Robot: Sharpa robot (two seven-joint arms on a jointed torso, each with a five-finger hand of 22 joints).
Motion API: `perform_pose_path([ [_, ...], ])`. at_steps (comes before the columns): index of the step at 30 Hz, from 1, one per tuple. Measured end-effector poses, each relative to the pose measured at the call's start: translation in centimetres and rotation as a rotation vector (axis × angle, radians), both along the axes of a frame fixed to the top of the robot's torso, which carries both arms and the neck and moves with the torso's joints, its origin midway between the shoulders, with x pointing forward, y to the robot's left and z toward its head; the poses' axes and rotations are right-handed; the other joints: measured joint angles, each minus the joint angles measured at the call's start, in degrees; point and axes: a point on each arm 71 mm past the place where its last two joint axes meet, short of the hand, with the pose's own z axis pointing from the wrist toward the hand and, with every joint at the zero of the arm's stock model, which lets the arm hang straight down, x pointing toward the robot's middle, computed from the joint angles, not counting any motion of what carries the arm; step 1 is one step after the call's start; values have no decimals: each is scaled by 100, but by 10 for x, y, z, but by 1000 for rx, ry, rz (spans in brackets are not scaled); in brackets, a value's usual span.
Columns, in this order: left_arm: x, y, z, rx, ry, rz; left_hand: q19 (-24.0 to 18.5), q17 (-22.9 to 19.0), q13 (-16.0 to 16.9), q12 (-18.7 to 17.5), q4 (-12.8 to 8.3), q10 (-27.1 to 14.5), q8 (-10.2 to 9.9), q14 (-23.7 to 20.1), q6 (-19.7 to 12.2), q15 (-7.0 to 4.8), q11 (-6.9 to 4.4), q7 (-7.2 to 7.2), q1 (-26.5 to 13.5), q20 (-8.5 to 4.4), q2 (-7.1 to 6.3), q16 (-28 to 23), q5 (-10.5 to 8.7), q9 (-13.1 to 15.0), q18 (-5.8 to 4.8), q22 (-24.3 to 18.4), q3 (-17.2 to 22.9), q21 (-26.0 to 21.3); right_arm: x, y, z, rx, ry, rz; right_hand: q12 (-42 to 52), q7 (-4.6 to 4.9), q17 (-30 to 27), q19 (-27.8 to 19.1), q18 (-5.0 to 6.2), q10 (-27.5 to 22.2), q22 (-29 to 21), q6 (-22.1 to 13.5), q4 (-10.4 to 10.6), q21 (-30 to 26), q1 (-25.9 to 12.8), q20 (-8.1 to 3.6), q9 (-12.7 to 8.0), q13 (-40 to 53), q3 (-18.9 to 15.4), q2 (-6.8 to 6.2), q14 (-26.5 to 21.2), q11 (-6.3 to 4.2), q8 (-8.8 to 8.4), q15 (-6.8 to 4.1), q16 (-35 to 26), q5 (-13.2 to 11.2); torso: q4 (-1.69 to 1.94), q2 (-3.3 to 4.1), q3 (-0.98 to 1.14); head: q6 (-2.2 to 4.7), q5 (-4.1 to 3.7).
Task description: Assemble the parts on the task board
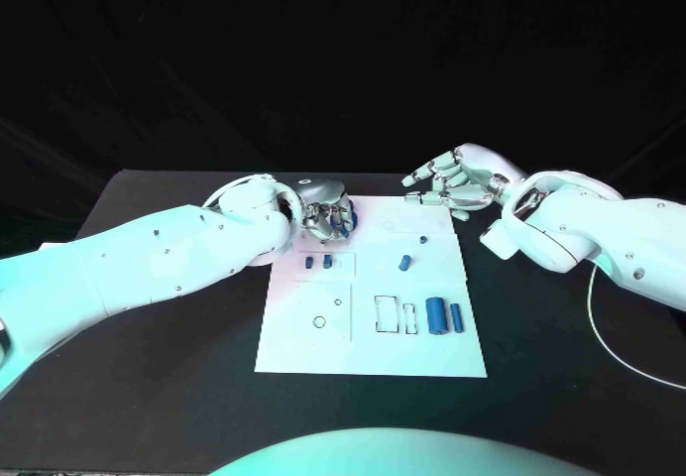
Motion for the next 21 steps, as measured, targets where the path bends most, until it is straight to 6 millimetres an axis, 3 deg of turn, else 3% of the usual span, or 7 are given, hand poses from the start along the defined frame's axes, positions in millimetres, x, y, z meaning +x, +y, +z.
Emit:
perform_pose_path([
  [9,0,27,16,-40,-2,53,0,-26,5,-47,1,49,10,0,42,0,-9,1,-32,0,-33,0,-4,2,0,0,32,38,0,-1,-1,0,2,-1,0,0,0,0,0,0,0,0,0,0,0,0,0,-1,0,0,0,0,0,0,0,0,32,-14,-12,7,1],
  [21,7,44,8,-25,39,107,0,-38,4,-89,-14,70,9,0,43,0,11,1,-119,0,-40,0,-5,7,0,-1,47,37,0,0,-1,0,3,-1,0,0,0,0,0,0,0,0,0,0,0,0,0,-1,0,0,0,0,0,0,0,0,35,-9,-16,2,25],
])
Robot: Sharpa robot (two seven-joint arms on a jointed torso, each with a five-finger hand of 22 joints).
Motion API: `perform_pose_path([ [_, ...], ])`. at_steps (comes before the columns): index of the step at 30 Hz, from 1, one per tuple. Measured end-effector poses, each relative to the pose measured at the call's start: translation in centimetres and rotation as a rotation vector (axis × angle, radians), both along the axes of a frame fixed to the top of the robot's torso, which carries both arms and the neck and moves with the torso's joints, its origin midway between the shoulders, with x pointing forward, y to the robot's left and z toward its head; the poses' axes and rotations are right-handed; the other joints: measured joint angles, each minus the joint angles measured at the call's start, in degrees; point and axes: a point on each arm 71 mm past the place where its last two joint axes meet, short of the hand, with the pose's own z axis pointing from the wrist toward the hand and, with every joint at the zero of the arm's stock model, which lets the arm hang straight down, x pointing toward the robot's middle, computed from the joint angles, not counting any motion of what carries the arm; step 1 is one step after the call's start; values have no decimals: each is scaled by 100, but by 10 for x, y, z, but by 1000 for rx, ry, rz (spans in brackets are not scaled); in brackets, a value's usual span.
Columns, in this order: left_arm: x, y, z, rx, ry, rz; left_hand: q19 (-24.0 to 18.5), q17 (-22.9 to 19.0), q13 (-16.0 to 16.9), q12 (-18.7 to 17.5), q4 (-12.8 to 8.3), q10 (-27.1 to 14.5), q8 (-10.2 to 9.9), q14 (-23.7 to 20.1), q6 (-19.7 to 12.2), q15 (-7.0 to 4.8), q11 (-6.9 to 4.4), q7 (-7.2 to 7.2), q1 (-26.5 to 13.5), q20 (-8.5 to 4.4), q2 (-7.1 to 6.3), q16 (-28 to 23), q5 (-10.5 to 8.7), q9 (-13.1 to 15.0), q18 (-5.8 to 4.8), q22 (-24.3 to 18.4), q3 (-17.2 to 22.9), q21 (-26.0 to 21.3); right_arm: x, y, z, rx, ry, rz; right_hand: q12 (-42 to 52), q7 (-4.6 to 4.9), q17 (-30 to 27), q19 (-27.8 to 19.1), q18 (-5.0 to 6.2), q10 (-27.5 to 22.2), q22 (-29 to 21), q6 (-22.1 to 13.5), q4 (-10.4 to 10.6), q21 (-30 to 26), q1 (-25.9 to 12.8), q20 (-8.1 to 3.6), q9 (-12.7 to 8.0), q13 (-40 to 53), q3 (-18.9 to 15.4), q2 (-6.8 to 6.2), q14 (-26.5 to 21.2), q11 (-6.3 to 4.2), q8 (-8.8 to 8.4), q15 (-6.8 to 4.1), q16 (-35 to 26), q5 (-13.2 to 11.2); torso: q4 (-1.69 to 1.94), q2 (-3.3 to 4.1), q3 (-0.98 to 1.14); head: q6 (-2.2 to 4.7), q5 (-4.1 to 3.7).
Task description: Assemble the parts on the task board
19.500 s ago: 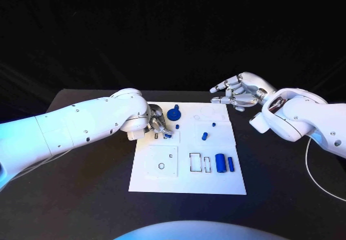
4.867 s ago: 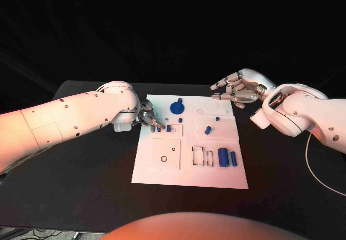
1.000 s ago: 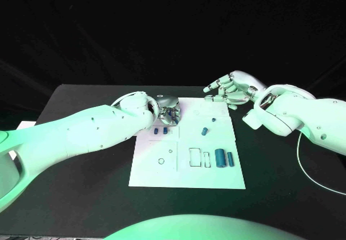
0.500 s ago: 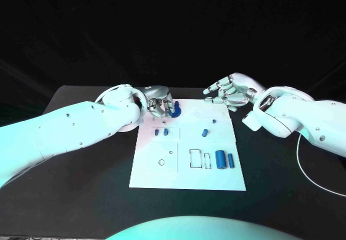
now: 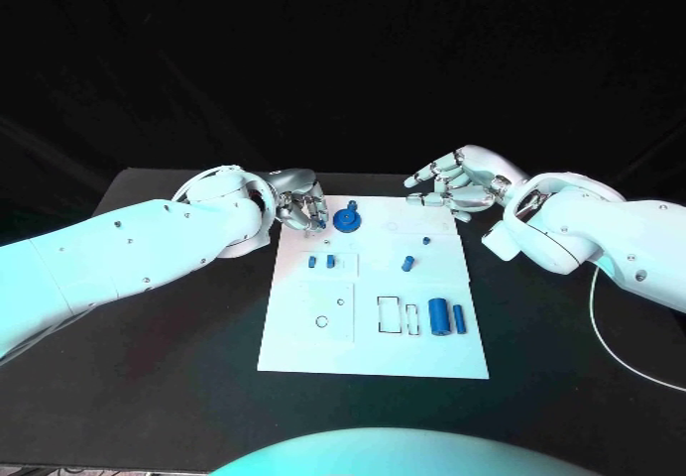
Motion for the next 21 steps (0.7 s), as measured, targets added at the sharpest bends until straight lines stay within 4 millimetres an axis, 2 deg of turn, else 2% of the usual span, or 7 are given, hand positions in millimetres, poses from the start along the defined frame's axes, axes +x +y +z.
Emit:
perform_pose_path([
  [5,1,0,-4,7,14,2,0,-7,5,-23,0,0,-2,0,-1,0,0,0,-5,0,-5,0,0,-1,0,0,0,0,0,0,0,0,0,0,0,0,0,0,0,0,0,0,0,0,0,0,0,0,0,0,0,0,0,0,0,0,-10,2,3,-18,10],
  [21,-1,-6,-18,33,58,-13,0,-17,3,-23,0,0,-23,0,-3,0,0,-1,-7,0,-8,-24,0,-12,0,-1,-1,0,0,0,0,0,1,1,0,0,0,0,0,0,0,0,0,0,0,0,0,4,0,0,0,0,0,0,0,0,-10,1,9,-40,-3],
])
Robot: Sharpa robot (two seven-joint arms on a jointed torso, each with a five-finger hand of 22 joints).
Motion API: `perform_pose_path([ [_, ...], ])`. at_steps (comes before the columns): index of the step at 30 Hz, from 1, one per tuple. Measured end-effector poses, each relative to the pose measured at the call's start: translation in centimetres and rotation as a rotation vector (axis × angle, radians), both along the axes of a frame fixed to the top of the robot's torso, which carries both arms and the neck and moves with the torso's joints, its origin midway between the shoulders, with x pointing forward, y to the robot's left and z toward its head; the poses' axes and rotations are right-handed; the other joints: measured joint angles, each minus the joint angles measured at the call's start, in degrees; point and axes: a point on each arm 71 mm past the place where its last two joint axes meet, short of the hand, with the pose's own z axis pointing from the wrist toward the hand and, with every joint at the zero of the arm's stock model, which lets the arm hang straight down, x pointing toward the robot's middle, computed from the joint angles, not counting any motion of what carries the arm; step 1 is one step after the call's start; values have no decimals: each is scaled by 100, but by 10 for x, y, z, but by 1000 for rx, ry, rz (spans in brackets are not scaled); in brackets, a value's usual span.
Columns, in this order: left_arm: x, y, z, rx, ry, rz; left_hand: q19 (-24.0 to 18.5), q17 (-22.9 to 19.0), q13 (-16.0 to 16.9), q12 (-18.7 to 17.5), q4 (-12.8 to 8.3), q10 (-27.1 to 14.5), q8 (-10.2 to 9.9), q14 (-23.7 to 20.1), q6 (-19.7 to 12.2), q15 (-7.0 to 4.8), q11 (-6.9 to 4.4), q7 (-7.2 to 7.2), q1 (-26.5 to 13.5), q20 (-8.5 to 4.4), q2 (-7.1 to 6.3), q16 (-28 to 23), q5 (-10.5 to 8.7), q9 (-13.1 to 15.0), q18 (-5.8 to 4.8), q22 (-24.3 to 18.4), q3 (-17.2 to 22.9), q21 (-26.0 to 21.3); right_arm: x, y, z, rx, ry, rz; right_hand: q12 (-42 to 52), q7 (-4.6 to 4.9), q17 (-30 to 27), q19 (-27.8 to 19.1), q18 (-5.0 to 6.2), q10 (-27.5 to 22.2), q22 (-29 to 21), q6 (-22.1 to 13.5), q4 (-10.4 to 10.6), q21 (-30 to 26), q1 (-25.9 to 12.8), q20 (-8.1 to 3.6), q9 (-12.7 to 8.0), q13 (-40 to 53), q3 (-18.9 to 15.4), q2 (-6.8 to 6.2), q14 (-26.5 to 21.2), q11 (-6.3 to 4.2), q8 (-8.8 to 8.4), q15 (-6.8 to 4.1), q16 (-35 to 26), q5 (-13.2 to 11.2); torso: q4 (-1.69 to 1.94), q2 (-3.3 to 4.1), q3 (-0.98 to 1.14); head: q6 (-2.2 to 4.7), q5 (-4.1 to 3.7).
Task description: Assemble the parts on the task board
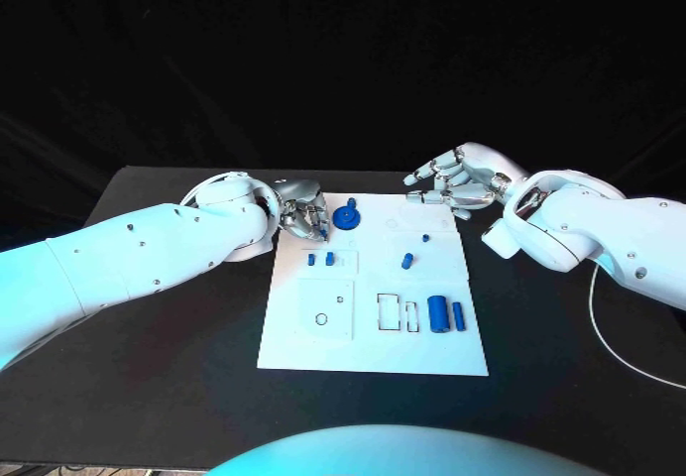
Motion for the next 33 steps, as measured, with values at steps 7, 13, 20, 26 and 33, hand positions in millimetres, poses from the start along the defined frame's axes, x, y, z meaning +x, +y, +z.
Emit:
perform_pose_path([
  [7,-1,-2,-3,2,9,-7,0,0,0,0,0,0,-5,0,-1,0,0,0,0,0,0,0,0,-6,0,0,0,0,0,0,0,0,0,1,0,0,0,0,0,0,0,0,0,0,0,0,0,0,0,0,0,0,0,0,0,0,1,-1,-5,-2,-4],
  [13,-1,-4,-3,1,10,-10,0,0,1,0,0,0,-16,0,-2,0,0,-1,0,0,-1,0,0,-4,0,0,0,0,0,0,0,0,0,1,0,0,0,0,0,0,0,0,0,0,0,0,0,0,0,0,0,0,0,0,0,0,1,-1,-5,-8,-5],
  [20,-1,-4,-4,3,13,-10,0,-5,5,0,-15,0,-36,0,-2,0,0,-1,0,0,-1,0,0,0,0,-1,14,0,0,0,0,0,0,2,0,0,0,0,0,0,0,0,0,0,0,0,0,-1,0,0,0,0,0,0,0,0,3,-2,-3,-16,-5],
  [26,0,-5,-6,12,22,-12,0,-5,4,0,-15,0,-37,0,-2,0,0,-1,-7,0,-8,0,0,0,0,0,14,0,0,1,0,0,0,3,0,0,0,0,0,0,0,0,0,0,0,0,0,-1,0,0,0,0,0,0,0,0,1,-2,-3,-16,-2],
  [33,0,-6,-6,20,27,-16,0,-5,4,-21,-19,19,-37,0,14,0,-19,-28,-7,0,-8,0,0,-1,1,4,18,0,0,1,0,0,0,3,0,0,0,0,0,0,0,0,0,0,0,0,0,-2,0,0,0,0,0,0,0,0,-1,-1,-3,-31,-9],
])
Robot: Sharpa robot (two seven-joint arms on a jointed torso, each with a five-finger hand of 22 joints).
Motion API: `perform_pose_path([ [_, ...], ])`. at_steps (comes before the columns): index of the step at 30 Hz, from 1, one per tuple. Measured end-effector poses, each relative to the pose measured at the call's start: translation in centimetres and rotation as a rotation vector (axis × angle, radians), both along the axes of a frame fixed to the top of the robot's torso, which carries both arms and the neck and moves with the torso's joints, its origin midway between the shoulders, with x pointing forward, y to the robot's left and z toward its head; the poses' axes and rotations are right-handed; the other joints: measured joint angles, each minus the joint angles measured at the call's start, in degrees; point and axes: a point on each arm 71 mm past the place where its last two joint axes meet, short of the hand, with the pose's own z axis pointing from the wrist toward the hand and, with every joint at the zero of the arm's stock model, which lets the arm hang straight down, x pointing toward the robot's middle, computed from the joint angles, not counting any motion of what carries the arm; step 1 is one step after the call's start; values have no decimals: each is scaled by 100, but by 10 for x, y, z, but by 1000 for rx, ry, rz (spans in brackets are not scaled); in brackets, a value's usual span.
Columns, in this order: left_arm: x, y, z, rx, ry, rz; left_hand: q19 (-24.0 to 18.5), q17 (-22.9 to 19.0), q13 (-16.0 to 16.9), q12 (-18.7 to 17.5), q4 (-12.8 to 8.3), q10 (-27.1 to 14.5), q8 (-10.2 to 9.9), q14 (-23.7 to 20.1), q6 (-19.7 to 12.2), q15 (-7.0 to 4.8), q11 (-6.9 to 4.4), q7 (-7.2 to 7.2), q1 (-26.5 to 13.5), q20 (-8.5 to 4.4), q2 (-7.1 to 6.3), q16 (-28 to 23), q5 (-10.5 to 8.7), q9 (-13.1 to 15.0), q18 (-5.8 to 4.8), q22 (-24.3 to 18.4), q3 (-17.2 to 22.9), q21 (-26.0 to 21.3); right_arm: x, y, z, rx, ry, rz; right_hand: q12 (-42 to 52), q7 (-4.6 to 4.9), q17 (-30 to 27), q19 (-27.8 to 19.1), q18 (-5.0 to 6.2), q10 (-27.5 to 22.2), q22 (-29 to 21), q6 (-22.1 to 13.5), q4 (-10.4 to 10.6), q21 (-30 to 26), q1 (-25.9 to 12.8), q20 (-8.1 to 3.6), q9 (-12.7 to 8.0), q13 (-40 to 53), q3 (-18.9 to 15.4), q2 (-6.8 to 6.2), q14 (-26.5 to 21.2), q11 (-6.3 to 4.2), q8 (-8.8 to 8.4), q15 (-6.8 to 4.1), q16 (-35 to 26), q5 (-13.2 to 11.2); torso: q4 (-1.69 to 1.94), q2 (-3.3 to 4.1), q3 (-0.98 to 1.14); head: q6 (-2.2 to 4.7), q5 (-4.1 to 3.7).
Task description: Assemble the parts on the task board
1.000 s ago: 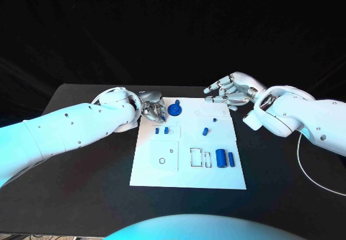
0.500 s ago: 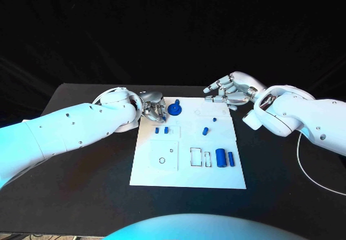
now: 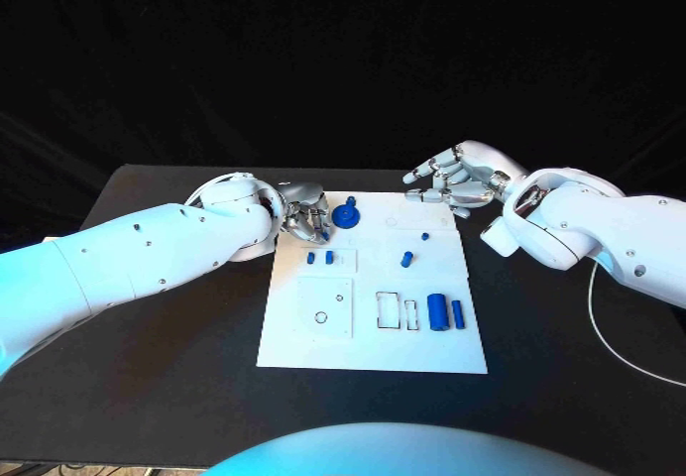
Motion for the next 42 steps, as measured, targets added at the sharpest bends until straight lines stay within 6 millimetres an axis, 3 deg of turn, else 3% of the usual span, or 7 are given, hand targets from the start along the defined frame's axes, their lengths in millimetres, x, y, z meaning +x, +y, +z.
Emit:
perform_pose_path([
  [14,1,-1,0,6,0,1,0,5,4,-99,-5,-19,0,0,-5,0,18,42,-2,0,0,0,0,-4,0,-1,41,0,0,0,0,0,0,1,0,0,0,0,0,0,0,0,0,0,0,0,0,-1,0,0,0,0,0,0,0,0,4,-1,-1,-4,4],
  [17,2,-1,-1,7,1,2,0,-12,-12,-213,-18,-108,-133,0,-156,0,107,139,-84,0,-21,0,0,-44,-1,-1,88,0,0,0,0,0,0,1,0,0,0,0,0,0,0,0,0,0,0,0,0,-1,0,0,0,0,0,0,0,0,3,-1,-1,-3,5],
  [24,3,2,-3,10,6,11,1,-145,-91,-488,-28,-443,-467,2,-646,121,256,241,-233,43,-94,-44,0,-225,-1,-2,221,-284,0,-1,0,0,0,0,0,0,0,0,0,0,0,0,0,0,0,0,0,-1,0,0,0,0,0,0,0,0,2,-1,-1,-6,1],
  [39,4,7,-4,2,11,24,0,-209,-98,-513,-19,-473,-473,9,-681,155,286,243,-287,83,-148,-67,1,-259,0,-2,243,-371,0,-2,0,-1,0,-3,0,0,0,-12,0,0,-15,0,0,-32,0,-12,0,-15,0,0,0,0,0,0,0,0,2,-3,1,-25,-1],
  [42,3,10,-3,1,10,27,0,-225,-98,-513,-29,-473,-473,9,-681,154,286,243,-314,83,-179,-67,1,-269,0,-3,253,-384,0,-4,0,-2,0,-6,-144,-1,-25,-22,91,-113,-73,-1,0,-72,0,-22,-6,-147,0,0,0,26,0,0,-34,0,1,-3,-1,-26,-2],
])
